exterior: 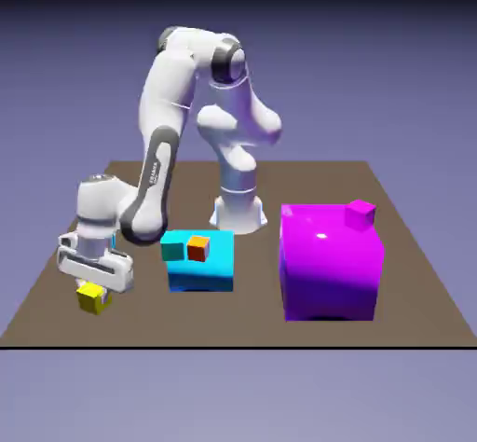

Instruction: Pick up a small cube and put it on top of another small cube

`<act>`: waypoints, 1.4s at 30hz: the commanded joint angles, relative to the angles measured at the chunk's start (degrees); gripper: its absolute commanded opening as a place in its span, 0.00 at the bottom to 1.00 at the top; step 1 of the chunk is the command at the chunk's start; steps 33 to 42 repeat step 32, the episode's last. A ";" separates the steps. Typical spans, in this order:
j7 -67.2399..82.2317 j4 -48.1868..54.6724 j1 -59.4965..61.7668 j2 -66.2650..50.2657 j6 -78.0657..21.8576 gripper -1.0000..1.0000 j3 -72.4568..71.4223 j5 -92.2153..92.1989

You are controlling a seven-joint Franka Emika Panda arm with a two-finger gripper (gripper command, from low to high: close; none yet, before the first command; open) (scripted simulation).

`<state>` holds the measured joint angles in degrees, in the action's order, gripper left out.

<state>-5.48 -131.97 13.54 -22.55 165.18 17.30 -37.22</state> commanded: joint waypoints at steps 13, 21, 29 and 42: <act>-16.18 -7.09 -19.65 27.00 -17.59 0.00 -18.07 14.65; -26.15 -11.45 -31.75 43.61 -28.44 0.00 -29.19 23.68; -29.94 -16.78 -35.36 40.90 -19.97 0.00 -34.33 27.07; -29.81 -15.96 -35.41 42.57 -22.46 1.00 -34.00 26.96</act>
